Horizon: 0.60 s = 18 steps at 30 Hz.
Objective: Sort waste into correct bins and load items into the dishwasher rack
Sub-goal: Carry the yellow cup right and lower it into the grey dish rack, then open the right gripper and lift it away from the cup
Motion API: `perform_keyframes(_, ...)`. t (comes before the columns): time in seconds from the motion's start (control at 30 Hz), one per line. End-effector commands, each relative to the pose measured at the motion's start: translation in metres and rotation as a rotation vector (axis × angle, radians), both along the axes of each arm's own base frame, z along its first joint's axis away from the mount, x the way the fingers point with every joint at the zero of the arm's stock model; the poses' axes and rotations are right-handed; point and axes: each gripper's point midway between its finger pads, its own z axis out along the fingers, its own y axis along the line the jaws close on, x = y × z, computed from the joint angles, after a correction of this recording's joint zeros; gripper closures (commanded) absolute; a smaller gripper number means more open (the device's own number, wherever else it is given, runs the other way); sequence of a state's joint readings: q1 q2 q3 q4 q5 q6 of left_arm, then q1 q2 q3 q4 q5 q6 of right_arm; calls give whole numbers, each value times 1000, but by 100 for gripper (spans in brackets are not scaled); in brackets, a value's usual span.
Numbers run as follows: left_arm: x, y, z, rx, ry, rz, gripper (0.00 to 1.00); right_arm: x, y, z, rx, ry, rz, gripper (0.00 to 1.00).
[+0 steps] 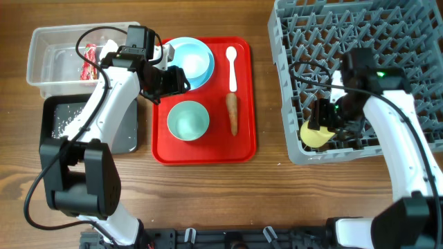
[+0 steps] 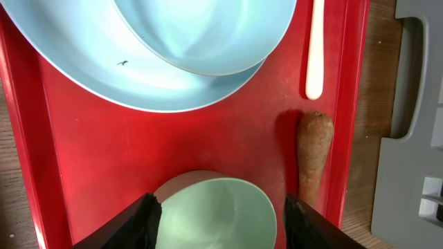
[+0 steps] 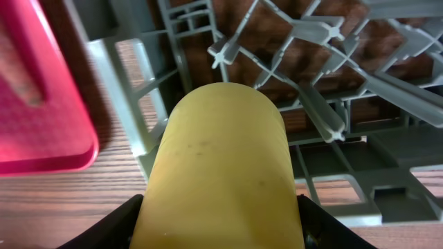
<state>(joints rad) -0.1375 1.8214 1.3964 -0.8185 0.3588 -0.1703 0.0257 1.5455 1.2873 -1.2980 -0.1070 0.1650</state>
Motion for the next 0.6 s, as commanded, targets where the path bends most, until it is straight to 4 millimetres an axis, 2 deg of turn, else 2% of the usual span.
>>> perform_keyframes(0.0,4,1,7,14,-24,-2,41,1,-6,-10,-41,44,-34,47)
perform_keyframes(0.17,4,1,7,14,-24,-2,41,1,-6,-15,-42,62,-34,45)
perform_keyframes(0.2,4,1,7,14,-25,-2,41,1,-6,-15,-42,63,-33,37)
perform_keyframes(0.23,4,1,7,14,-25,-2,41,1,-6,-15,-42,64,-33,24)
perform_keyframes(0.3,4,1,7,14,-25,-2,41,2,-6,-15,-42,63,-32,14)
perform_keyframes(0.47,4,1,7,14,-24,-2,41,10,-6,-14,-40,29,-41,13)
perform_keyframes(0.57,4,1,6,14,-24,-2,41,18,-4,-5,-30,-3,-44,13)
